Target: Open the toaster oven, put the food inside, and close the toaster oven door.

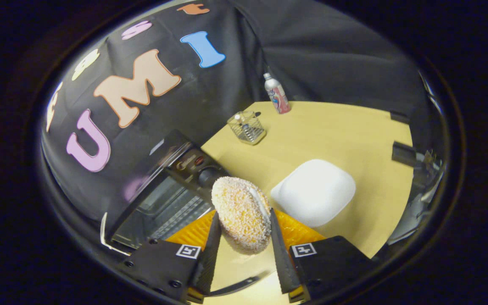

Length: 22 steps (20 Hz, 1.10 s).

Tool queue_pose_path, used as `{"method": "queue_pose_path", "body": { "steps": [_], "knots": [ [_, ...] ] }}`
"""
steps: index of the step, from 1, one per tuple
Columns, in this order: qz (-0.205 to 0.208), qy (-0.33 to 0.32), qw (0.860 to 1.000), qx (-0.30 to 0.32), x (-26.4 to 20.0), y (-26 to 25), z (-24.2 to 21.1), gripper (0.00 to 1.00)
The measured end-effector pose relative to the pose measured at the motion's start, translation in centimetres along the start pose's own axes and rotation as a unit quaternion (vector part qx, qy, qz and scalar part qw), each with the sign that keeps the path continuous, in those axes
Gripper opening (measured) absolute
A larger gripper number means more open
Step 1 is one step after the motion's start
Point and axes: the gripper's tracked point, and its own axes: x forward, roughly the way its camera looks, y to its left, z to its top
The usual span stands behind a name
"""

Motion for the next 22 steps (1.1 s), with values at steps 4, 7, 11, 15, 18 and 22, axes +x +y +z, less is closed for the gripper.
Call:
{"method": "queue_pose_path", "body": {
  "steps": [4,7,11,15,18,22],
  "knots": [
    [0.026,0.021,0.998,0.055,-0.4,4.3,-3.9,0.63],
    [0.039,0.033,0.995,0.085,0.4,7.3,-5.9,0.63],
    [0.053,0.040,0.991,0.120,2.3,10.1,-7.5,0.63],
    [0.060,0.036,0.987,0.141,3.9,12.8,-7.4,0.63],
    [0.069,0.028,0.985,0.154,4.7,14.0,-7.4,0.63],
    [0.077,0.032,0.985,0.154,5.9,14.8,-8.3,0.66]
  ]
}}
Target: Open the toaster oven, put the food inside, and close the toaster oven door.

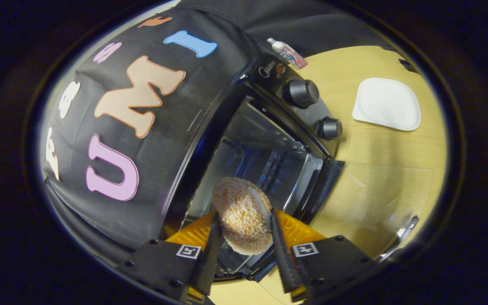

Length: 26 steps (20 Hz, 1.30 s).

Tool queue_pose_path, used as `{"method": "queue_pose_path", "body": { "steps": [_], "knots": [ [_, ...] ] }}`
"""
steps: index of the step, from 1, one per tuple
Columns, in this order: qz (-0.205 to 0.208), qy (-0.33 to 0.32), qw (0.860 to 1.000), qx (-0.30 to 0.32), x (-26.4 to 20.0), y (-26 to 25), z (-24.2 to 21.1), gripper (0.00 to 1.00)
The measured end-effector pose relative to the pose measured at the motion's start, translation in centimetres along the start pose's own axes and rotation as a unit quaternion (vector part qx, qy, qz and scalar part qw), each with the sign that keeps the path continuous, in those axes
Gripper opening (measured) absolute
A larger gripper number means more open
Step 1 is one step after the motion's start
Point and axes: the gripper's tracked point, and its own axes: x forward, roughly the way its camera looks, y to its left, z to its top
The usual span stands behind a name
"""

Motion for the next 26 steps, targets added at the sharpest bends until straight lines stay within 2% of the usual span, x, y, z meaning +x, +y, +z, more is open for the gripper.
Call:
{"method": "queue_pose_path", "body": {
  "steps": [10,18,26],
  "knots": [
    [0.011,0.005,1.000,-0.024,-0.7,-0.9,0.1,0.98],
    [0.033,0.006,0.999,-0.042,-2.7,-0.7,1.0,0.99],
    [0.043,0.015,0.989,-0.143,-7.5,-2.3,2.3,0.99]
  ]
}}
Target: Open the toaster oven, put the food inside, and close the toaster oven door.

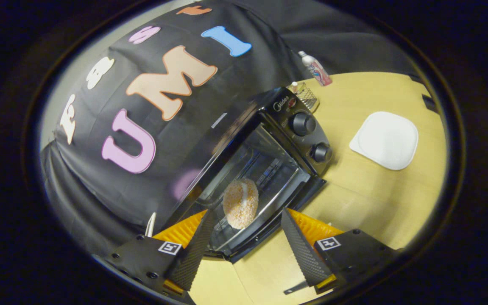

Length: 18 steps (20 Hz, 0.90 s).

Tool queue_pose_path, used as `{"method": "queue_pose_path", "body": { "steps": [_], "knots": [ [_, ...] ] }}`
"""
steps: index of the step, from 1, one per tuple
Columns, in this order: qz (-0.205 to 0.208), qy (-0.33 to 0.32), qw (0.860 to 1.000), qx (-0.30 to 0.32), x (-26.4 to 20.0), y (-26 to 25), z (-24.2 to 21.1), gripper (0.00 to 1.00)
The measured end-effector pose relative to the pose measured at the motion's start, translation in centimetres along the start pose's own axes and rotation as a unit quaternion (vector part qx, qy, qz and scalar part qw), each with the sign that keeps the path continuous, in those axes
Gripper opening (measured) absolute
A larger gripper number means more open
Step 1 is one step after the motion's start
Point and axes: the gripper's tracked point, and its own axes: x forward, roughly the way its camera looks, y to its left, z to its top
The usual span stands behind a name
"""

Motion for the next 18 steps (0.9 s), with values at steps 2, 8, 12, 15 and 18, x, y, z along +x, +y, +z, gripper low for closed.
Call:
{"method": "queue_pose_path", "body": {
  "steps": [2,8,12,15,18],
  "knots": [
    [-0.008,0.011,0.999,-0.046,-1.3,-1.3,-0.3,0.99],
    [-0.047,0.048,0.985,-0.158,-5.2,-6.8,-1.9,1.00],
    [-0.052,0.070,0.978,-0.188,-7.7,-8.9,-3.4,1.00],
    [-0.053,0.093,0.968,-0.226,-8.8,-10.4,-4.8,1.00],
    [-0.059,0.117,0.955,-0.268,-9.3,-12.0,-6.3,1.00]
  ]
}}
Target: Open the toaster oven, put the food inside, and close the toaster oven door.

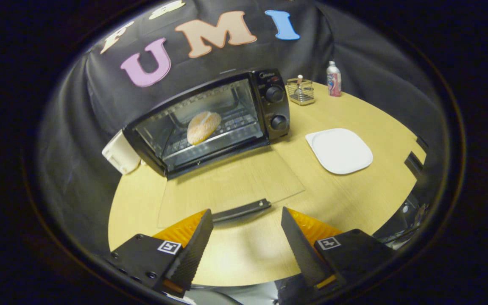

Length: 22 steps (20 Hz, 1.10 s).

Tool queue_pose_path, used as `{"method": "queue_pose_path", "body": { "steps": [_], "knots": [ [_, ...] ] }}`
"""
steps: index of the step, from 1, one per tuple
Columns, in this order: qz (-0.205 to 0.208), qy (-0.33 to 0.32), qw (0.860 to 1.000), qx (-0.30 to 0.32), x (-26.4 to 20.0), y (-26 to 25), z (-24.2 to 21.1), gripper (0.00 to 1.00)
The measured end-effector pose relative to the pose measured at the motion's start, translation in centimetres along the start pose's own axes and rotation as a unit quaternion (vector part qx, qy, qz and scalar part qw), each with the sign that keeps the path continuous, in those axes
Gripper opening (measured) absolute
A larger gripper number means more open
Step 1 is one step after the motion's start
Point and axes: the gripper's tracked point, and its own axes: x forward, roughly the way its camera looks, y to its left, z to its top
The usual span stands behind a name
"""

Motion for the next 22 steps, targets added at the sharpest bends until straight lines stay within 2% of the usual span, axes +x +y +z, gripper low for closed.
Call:
{"method": "queue_pose_path", "body": {
  "steps": [4,10,22],
  "knots": [
    [-0.015,0.040,0.998,-0.043,1.0,-0.8,-2.8,1.00],
    [-0.023,0.068,0.994,-0.078,2.8,-1.1,-4.6,1.00],
    [-0.047,0.078,0.990,-0.108,4.7,-0.7,-4.1,0.98]
  ]
}}
